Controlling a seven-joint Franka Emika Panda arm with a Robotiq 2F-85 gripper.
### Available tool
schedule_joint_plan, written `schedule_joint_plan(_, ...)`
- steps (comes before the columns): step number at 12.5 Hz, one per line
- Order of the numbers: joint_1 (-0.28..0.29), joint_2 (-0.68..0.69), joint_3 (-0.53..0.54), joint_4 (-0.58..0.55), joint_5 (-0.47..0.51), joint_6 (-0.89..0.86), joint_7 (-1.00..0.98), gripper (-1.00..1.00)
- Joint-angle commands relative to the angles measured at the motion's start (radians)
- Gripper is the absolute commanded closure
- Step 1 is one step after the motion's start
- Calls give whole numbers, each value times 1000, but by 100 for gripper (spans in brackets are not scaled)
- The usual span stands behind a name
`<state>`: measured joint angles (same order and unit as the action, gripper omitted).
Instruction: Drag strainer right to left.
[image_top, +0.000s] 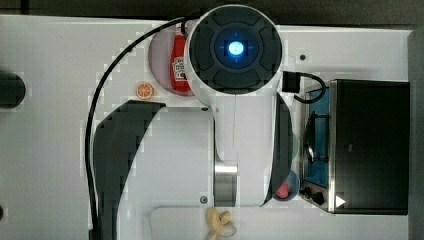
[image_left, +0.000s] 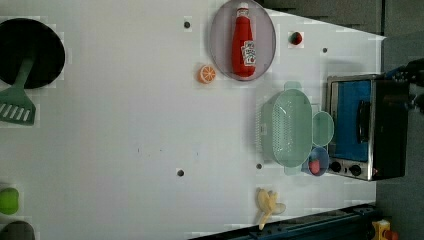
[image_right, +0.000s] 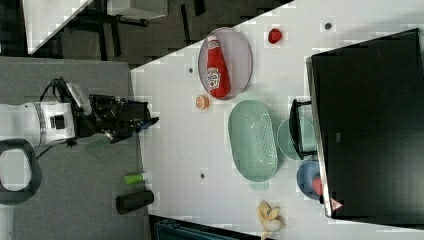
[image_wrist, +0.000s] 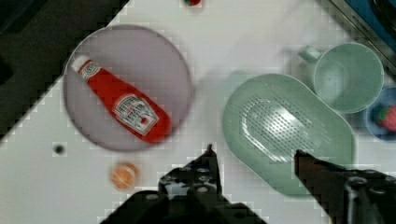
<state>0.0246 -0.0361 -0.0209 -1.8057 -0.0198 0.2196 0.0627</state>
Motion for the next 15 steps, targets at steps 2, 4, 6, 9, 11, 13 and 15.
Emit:
schedule_joint_plan(2, 3, -526, -39, -300, -25, -234, 21, -80)
schedule_joint_plan(4, 3, -514, -38, -322, -24, -231, 21, -100)
schedule_joint_plan(6, 4, -485, -37, -382, -24, -200, 29, -100)
schedule_joint_plan(9, 4, -408, -36, -505, -24, -28, 73, -100)
schedule_joint_plan(11, 4, -340, -35, -589, -24, 146, 141, -100)
schedule_joint_plan(13, 4, -259, -30, -656, -24, 325, 263, -100)
schedule_joint_plan(15, 4, -164, -19, -693, -25, 491, 380, -100)
